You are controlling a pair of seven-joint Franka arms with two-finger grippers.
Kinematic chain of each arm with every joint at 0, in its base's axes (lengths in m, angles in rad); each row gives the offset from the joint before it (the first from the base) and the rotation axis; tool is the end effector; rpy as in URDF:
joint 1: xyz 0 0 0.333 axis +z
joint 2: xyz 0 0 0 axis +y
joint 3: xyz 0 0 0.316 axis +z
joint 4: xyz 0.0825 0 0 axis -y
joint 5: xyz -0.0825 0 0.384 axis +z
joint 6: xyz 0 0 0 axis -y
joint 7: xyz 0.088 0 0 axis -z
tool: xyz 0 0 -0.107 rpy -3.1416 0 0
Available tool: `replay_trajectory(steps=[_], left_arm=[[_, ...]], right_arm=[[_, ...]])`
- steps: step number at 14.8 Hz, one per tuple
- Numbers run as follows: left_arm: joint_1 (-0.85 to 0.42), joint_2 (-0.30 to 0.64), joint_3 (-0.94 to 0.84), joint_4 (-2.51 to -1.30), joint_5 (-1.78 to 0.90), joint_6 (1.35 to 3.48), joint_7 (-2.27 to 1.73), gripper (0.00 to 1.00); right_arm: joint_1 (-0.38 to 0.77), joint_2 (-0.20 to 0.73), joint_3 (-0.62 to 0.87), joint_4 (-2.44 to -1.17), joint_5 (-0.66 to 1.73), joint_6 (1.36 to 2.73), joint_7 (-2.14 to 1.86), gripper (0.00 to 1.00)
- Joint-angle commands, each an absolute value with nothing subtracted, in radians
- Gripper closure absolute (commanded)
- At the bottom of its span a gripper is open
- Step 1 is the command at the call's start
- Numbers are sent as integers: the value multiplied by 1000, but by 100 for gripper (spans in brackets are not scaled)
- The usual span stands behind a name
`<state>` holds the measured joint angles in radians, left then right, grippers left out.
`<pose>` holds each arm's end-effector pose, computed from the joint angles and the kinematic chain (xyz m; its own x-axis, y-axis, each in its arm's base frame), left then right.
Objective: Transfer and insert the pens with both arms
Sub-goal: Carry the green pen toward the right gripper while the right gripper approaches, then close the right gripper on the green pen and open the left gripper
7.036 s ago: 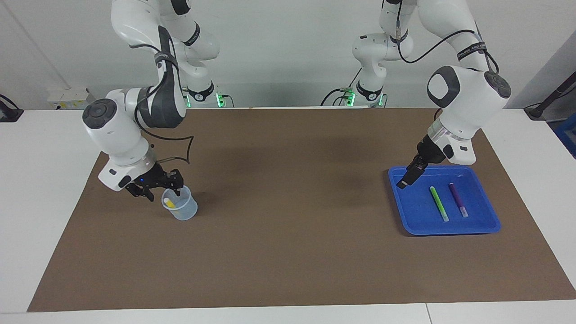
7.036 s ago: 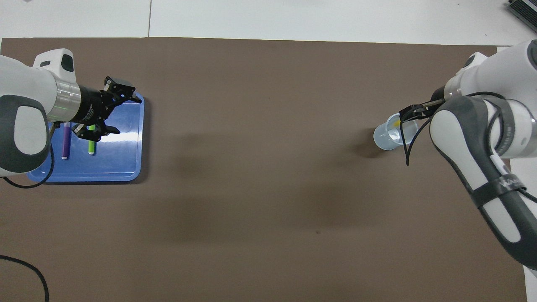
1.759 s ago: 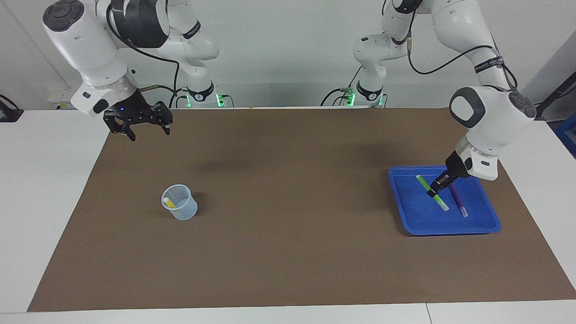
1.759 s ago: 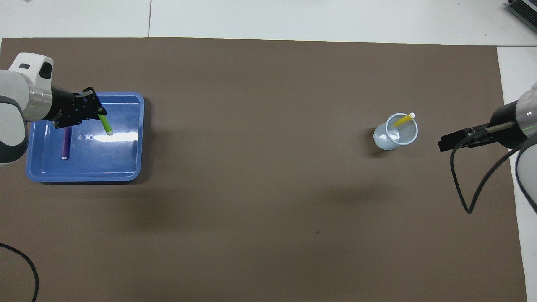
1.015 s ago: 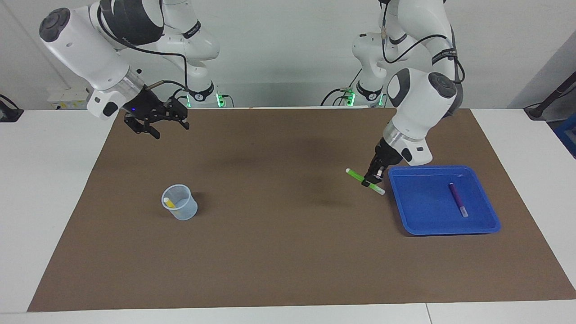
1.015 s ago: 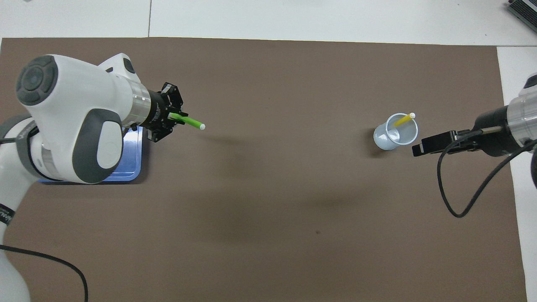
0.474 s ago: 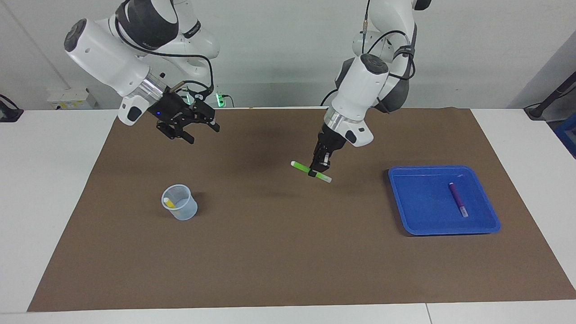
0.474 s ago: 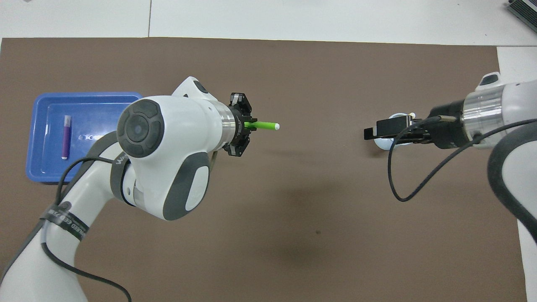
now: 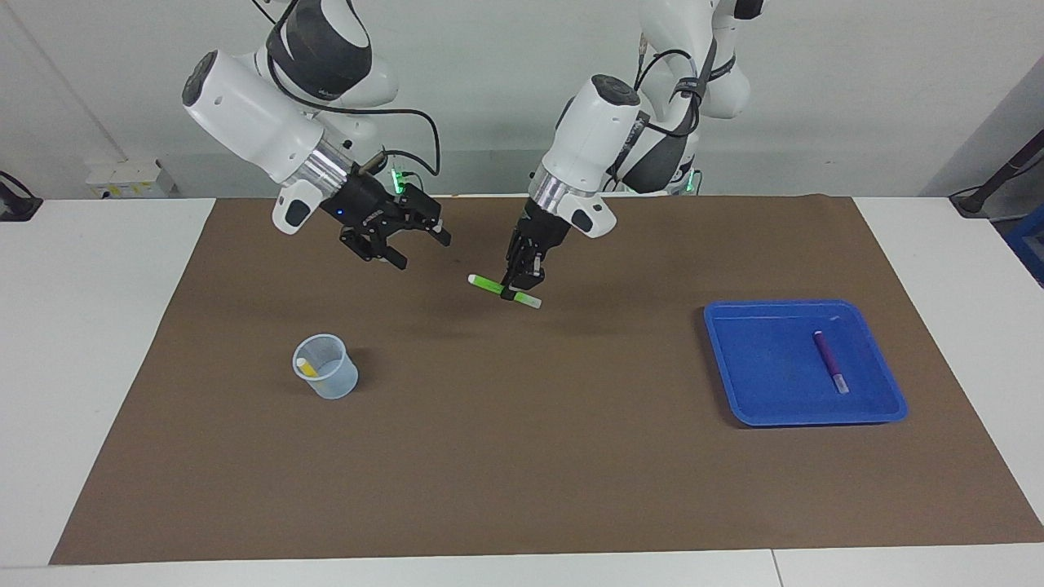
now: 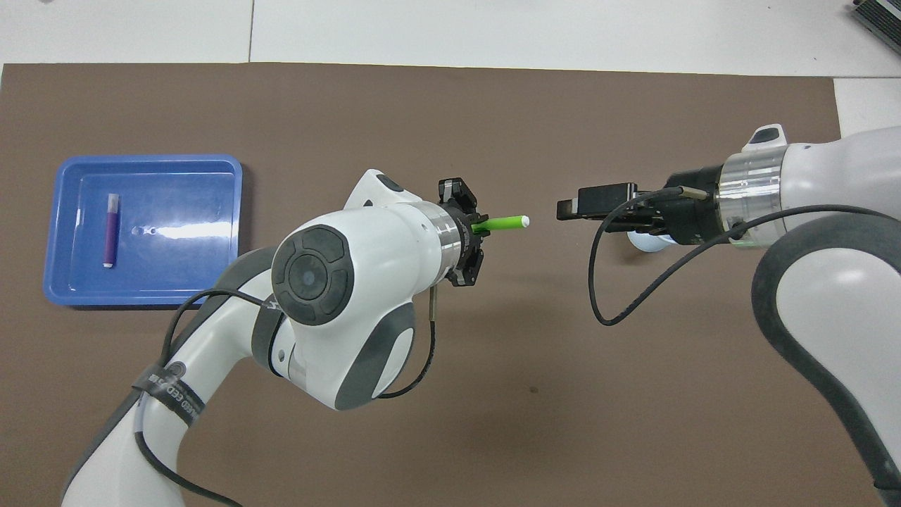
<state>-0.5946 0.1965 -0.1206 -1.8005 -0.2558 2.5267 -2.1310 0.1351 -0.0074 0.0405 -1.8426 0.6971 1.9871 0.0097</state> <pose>0.5004 -0.4242 0.4958 0.0481 0.8824 -0.4681 0.9586 0.0908 0.2698 0.5634 0.1406 0.5504 0.9940 -0.0948 0.0543 -0.0409 -0.7835 -0.6200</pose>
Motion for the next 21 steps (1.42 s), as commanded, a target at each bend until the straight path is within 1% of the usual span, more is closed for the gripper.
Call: replay_trajectory(steps=[1, 3, 4, 7, 8, 9, 14, 16, 19, 21], left_arm=[[-655, 198, -104, -1815, -270, 2602, -2209, 100], [-684, 209, -104, -1813, -272, 2673, -2256, 100], [-699, 210, -104, -1813, -272, 2693, -2270, 100], [-721, 212, -104, -1809, -272, 2700, -2287, 100], [-721, 212, -104, -1809, -272, 2713, -2293, 100], [-721, 213, -104, -1807, -272, 2718, -2296, 100], [-716, 219, -104, -1799, -272, 2723, -2299, 100], [-715, 219, -104, -1801, -282, 2743, -2301, 100], [-715, 224, -104, -1801, -298, 2755, -2301, 100], [-716, 224, -104, -1802, -298, 2766, -2302, 100]], right_arm=[[146, -18, 43, -1858, 736, 2016, -24, 0], [161, -18, 43, -1871, 736, 2049, -31, 1], [163, -18, 43, -1871, 736, 2054, -32, 4], [161, -21, 41, -1882, 732, 2051, -64, 19], [155, -25, 41, -1884, 732, 2040, -86, 26], [150, -28, 41, -1890, 724, 2036, -101, 29], [147, -29, 40, -1896, 710, 2031, -118, 32], [147, -31, 40, -1896, 698, 2028, -117, 41], [147, -31, 40, -1896, 698, 2028, -117, 51], [147, -31, 40, -1898, 695, 2025, -117, 60]])
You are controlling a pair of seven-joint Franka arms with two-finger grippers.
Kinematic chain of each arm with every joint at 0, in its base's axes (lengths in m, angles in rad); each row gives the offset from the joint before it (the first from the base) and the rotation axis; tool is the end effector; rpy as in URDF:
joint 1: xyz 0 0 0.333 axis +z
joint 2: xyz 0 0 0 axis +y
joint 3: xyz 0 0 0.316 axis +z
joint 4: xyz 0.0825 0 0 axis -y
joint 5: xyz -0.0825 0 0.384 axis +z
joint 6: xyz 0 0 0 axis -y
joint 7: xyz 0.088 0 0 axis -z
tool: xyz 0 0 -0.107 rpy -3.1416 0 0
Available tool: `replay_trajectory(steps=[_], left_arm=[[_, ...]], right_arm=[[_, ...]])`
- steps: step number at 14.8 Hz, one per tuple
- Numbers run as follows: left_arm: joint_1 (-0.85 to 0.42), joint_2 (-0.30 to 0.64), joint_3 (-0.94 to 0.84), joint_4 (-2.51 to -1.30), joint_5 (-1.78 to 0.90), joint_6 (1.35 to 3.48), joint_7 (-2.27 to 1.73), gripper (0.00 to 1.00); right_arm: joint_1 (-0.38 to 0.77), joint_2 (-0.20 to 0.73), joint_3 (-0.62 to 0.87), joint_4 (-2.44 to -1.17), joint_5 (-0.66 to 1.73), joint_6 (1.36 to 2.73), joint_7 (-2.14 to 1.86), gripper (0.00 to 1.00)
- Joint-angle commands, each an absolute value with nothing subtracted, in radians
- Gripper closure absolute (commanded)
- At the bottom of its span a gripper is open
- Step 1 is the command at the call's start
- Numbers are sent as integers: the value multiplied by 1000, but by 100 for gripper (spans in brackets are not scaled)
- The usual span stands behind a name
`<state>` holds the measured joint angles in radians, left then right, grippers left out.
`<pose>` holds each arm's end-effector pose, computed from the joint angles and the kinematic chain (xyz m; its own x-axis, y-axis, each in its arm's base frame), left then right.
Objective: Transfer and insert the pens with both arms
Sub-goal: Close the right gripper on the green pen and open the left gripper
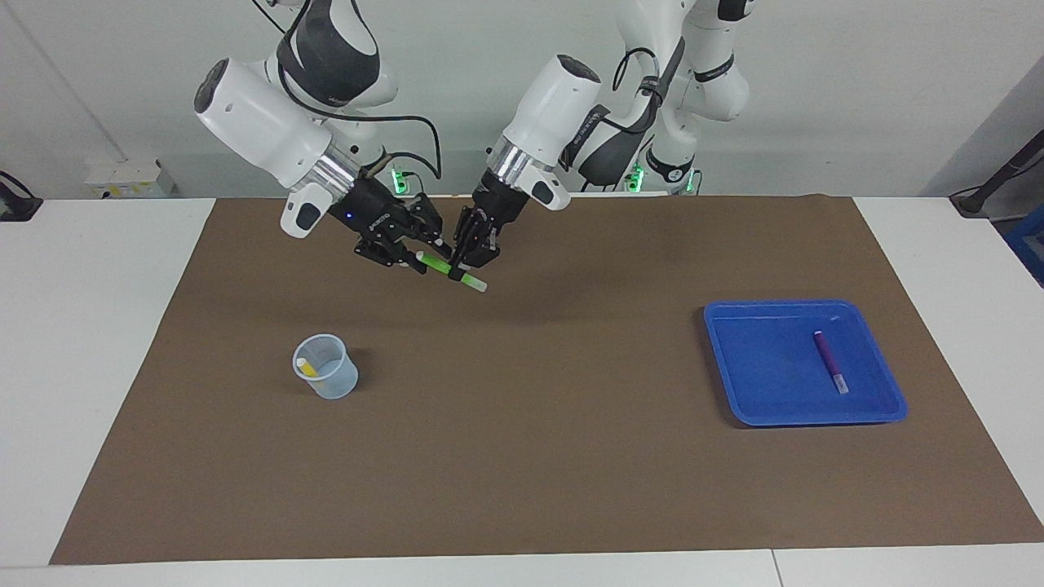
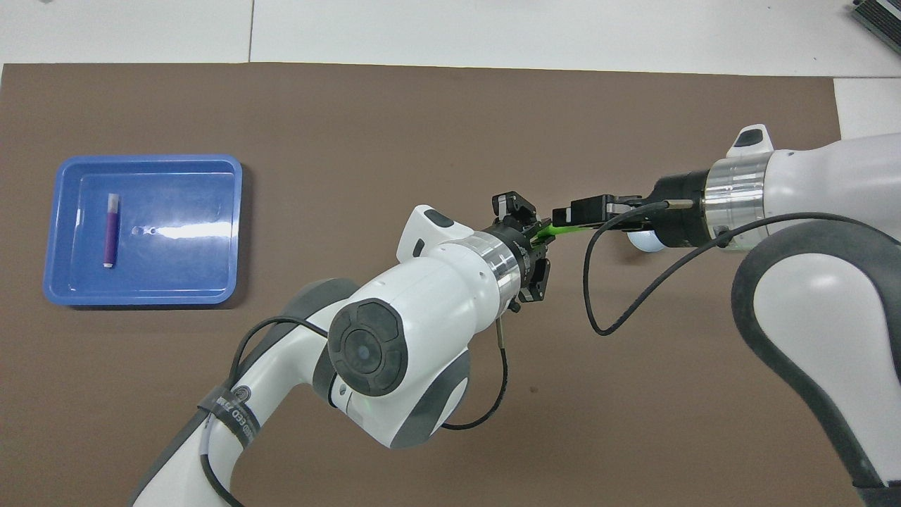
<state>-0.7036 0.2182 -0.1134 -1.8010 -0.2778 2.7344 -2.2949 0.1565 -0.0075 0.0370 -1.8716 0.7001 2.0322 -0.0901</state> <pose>0.4682 -0.4745 0.5077 -0.0051 0.7903 -0.6127 0.9317 0.2263 0.2841 0.5622 0.1474 0.5395 0.9921 -0.0265 0.1223 0.0538 -0.7921 -0.6080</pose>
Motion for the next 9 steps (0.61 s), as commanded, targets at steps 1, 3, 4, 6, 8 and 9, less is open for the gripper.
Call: replay_trajectory(steps=[1, 3, 4, 6, 8, 9], left_arm=[[-718, 224, -104, -1807, -298, 2776, -2303, 100], [-718, 225, -104, -1809, -298, 2780, -2301, 100], [-719, 225, -104, -1809, -298, 2781, -2301, 100], [-719, 225, -104, -1807, -298, 2790, -2301, 100], [-719, 225, -104, -1805, -298, 2804, -2301, 100], [-721, 225, -104, -1807, -296, 2804, -2299, 100]], right_arm=[[147, -31, 40, -1896, 690, 2019, -118, 66], [147, -31, 40, -1896, 690, 2020, -138, 76], [146, -31, 40, -1896, 690, 2019, -140, 78], [147, -31, 40, -1896, 690, 2019, -146, 85], [141, -31, 40, -1896, 690, 2019, -153, 92], [140, -31, 40, -1896, 690, 2019, -153, 98]])
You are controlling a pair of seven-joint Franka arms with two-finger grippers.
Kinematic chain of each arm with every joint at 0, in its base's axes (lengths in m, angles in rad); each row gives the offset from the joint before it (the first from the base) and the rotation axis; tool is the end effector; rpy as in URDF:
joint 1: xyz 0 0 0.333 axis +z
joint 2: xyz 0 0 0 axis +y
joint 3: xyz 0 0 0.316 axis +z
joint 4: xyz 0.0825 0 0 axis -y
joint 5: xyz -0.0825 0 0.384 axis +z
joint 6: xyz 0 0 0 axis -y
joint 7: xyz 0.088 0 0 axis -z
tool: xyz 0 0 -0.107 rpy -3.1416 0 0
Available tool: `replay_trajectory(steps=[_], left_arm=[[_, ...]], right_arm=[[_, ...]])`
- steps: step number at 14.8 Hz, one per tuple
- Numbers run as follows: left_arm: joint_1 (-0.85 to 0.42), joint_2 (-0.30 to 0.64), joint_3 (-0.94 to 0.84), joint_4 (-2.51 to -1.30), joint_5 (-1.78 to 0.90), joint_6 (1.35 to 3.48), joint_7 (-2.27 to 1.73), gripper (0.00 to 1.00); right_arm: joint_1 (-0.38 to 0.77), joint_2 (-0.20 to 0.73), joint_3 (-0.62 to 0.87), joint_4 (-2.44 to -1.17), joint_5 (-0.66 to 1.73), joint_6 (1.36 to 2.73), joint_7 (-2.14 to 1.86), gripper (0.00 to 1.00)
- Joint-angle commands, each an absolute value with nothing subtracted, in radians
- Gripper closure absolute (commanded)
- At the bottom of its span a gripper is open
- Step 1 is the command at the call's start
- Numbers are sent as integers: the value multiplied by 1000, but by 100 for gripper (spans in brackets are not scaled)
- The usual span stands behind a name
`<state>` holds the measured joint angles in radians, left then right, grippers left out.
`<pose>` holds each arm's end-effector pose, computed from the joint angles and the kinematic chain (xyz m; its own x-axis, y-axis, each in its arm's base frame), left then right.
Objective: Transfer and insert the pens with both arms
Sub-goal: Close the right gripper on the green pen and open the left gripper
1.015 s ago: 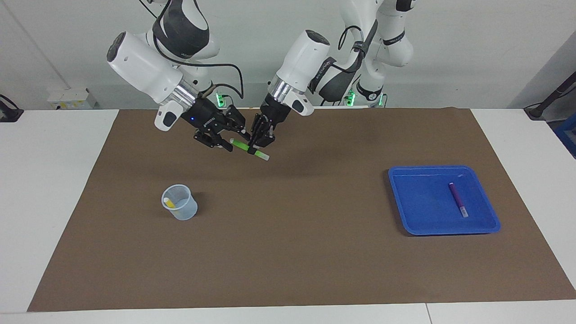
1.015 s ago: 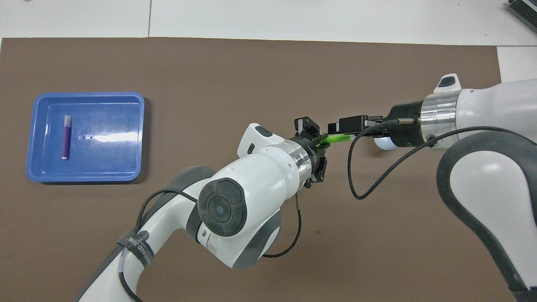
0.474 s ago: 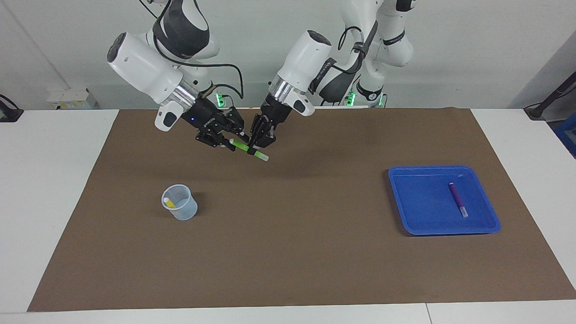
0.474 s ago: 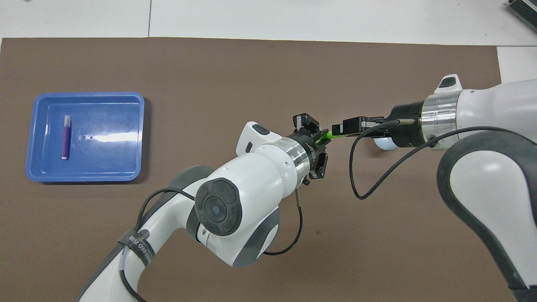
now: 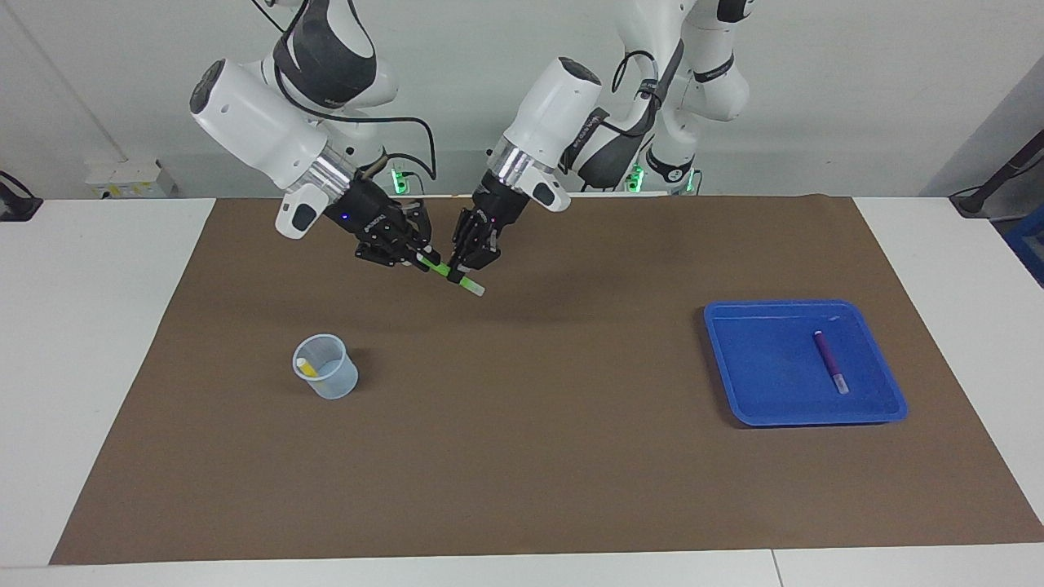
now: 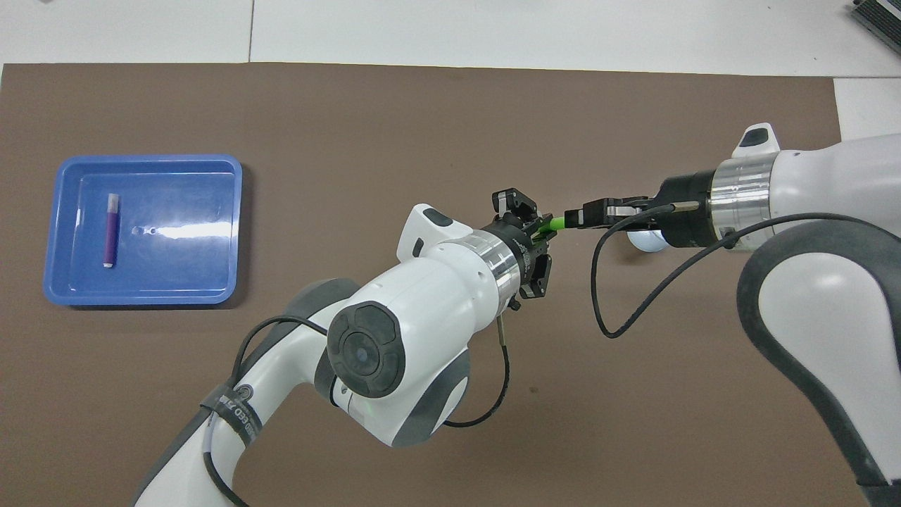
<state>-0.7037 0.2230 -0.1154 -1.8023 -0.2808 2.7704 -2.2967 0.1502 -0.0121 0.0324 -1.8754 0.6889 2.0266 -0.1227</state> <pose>0.4694 -0.4753 0.5086 -0.0015 0.7773 -0.6291 0.9238 0.2419 0.2967 0.5619 0.1409 0.5395 0.9901 -0.0035 0.1405 0.0818 -0.7991 -0.5957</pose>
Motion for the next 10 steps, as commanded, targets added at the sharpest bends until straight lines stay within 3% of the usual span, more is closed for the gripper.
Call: replay_trajectory(steps=[1, 2, 4, 6, 8, 10], left_arm=[[-721, 225, -104, -1807, -296, 2804, -2296, 100], [-721, 225, -103, -1807, -296, 2804, -2295, 96], [-721, 225, -103, -1807, -295, 2803, -2286, 62], [-721, 225, -103, -1805, -295, 2797, -2290, 44], [-718, 213, -103, -1809, -296, 2780, -2292, 36], [-710, 207, -100, -1806, -295, 2758, -2292, 38]], right_arm=[[140, -31, 40, -1896, 690, 2019, -153, 100], [140, -29, 40, -1894, 690, 2017, -152, 100], [138, -29, 40, -1893, 690, 2014, -144, 100], [138, -28, 38, -1888, 690, 2014, -140, 100], [132, -23, 37, -1884, 689, 2013, -140, 100], [120, -25, 37, -1878, 655, 1991, -141, 100]])
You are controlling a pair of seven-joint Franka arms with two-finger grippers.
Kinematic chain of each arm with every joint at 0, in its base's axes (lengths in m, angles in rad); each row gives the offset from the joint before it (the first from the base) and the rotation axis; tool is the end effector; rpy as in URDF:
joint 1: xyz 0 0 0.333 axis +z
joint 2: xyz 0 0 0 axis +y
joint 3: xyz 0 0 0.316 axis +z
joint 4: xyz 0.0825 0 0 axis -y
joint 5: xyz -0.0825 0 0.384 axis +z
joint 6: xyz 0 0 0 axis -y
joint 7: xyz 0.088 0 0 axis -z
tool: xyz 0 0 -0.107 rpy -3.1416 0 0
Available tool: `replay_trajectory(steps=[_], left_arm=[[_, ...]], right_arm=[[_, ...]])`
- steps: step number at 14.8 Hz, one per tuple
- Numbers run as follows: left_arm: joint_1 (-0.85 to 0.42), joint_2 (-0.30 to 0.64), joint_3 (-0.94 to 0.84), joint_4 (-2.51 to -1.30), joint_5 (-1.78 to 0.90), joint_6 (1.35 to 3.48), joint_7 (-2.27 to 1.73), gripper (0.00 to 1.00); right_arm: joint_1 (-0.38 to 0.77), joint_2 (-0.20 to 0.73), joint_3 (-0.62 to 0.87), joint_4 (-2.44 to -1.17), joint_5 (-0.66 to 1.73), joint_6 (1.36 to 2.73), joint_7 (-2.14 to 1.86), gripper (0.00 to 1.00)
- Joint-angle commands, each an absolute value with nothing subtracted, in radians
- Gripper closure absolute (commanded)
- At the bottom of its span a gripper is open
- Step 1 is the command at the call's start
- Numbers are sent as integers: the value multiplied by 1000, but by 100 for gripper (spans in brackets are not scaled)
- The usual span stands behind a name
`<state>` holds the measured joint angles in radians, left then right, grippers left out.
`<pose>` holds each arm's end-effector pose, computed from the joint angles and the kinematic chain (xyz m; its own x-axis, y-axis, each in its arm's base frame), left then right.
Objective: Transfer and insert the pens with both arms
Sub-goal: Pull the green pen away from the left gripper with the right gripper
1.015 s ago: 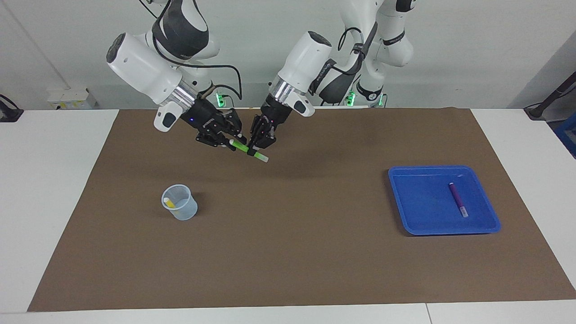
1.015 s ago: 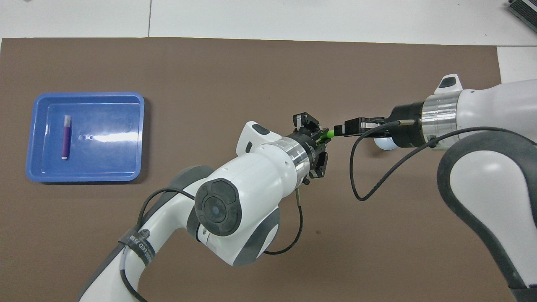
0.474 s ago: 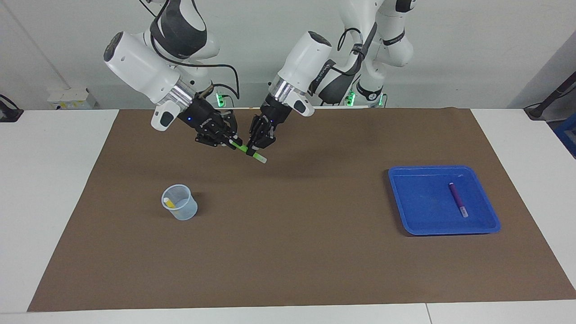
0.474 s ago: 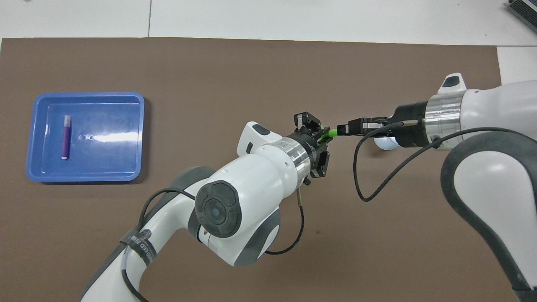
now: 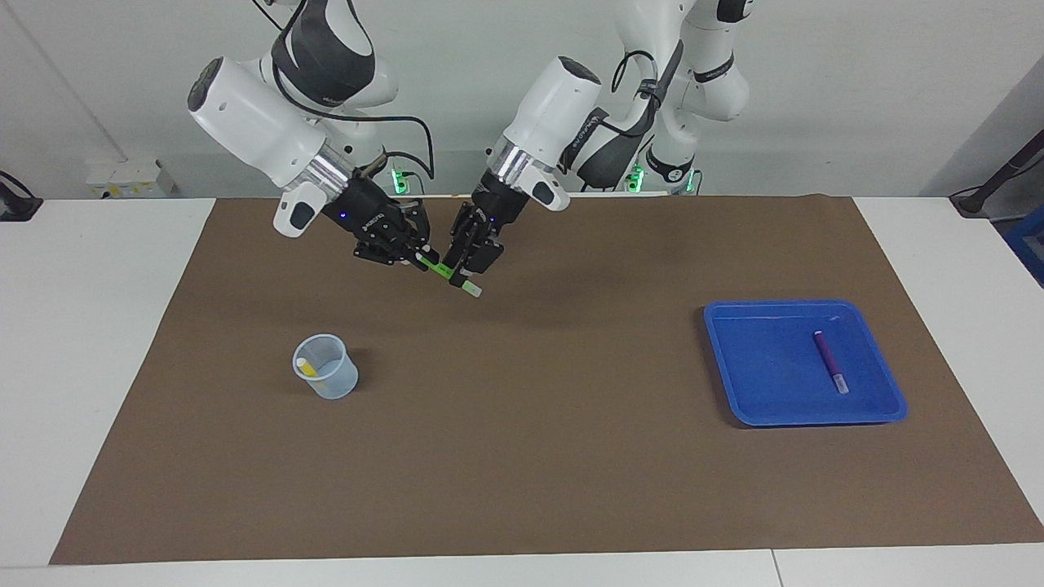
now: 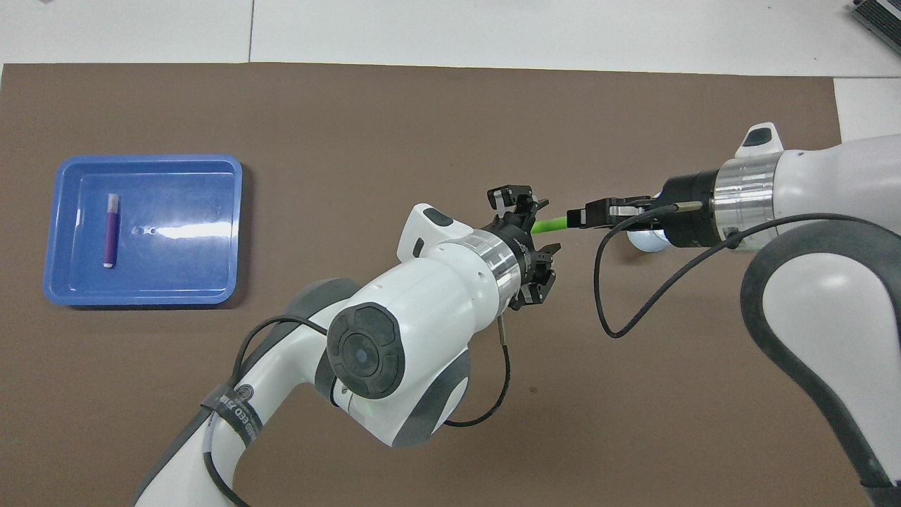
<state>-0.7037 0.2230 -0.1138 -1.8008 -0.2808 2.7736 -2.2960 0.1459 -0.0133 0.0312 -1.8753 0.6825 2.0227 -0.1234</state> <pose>0.4704 -0.4747 0.5097 -0.0005 0.7757 -0.6310 0.9221 0.2445 0.2998 0.5620 0.1377 0.5397 0.9901 -0.0034 0.1402 0.0810 -0.8025 -0.5911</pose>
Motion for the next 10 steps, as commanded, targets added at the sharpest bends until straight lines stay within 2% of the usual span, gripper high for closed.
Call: replay_trajectory(steps=[1, 3, 8, 10], left_arm=[[-707, 203, -95, -1804, -291, 2757, -2287, 38], [-678, 196, -91, -1805, -284, 2732, -2249, 42], [-578, 166, -92, -1804, -284, 2574, -1851, 40], [-539, 153, -92, -1815, -284, 2540, -1748, 21]], right_arm=[[109, -23, 37, -1868, 628, 1979, -141, 100], [92, -23, 35, -1861, 572, 1967, -143, 100], [48, -18, 37, -1859, 292, 1980, -152, 100], [26, 3, 34, -1847, 203, 1985, -156, 100]])
